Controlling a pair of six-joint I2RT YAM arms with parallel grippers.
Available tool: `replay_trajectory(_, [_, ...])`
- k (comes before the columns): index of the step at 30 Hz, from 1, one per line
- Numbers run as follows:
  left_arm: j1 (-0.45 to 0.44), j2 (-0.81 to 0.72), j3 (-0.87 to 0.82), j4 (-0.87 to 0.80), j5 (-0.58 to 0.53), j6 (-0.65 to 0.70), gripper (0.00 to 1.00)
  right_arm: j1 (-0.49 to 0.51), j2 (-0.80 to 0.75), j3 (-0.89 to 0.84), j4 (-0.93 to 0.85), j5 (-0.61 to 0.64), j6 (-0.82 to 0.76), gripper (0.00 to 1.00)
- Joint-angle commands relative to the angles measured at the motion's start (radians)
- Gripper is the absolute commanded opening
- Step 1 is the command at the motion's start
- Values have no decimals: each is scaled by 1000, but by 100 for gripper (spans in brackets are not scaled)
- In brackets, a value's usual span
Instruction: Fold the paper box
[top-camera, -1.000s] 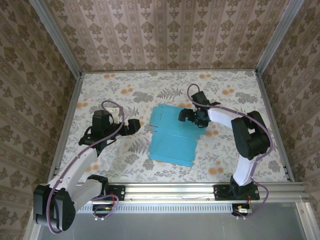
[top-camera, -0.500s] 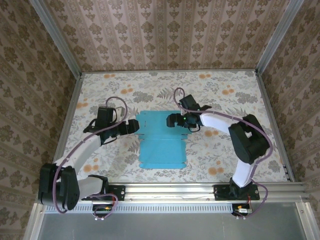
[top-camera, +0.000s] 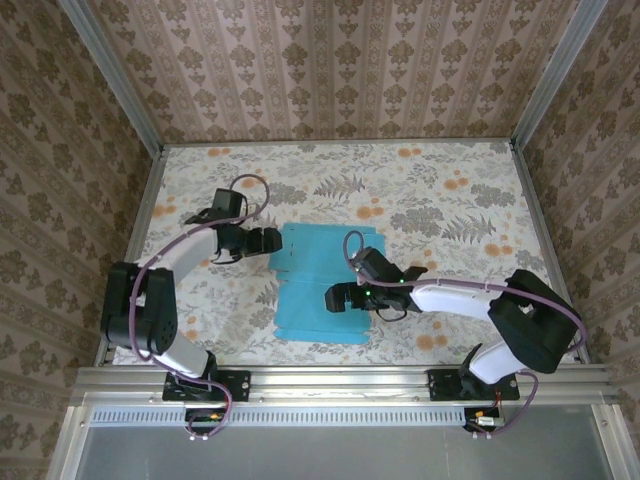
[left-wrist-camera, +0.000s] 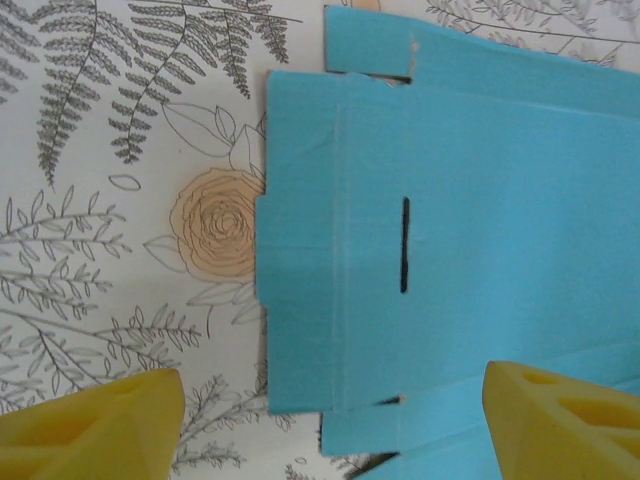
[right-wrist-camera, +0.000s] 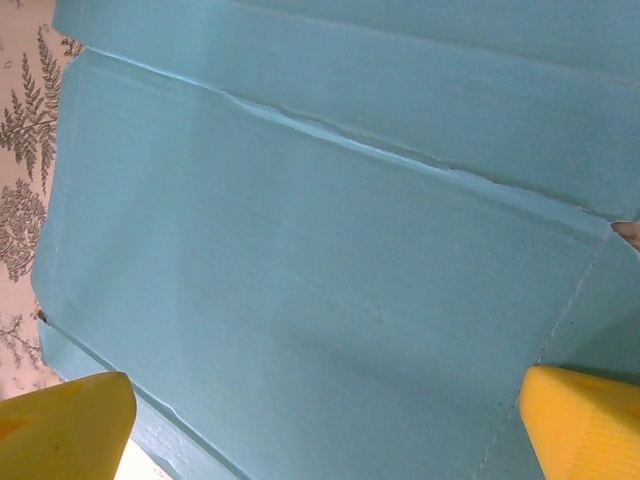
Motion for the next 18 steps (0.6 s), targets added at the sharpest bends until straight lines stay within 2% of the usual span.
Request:
replay_trajectory(1, [-29,46,68,-89,-74,68,78,20,-46,-50,60,57,91,100])
replay_trajectory(9, [-60,132,122,-102,-122,84,77,23,-21,-104,68,76,112,100])
replay_trajectory(15, [-77,186,155,-98,-82,103,78,24,19,-112,80,76,111,100])
replay_trajectory(18, [-83,210,171,-98,-73,99,76,25,36,-112,87,76,112,100])
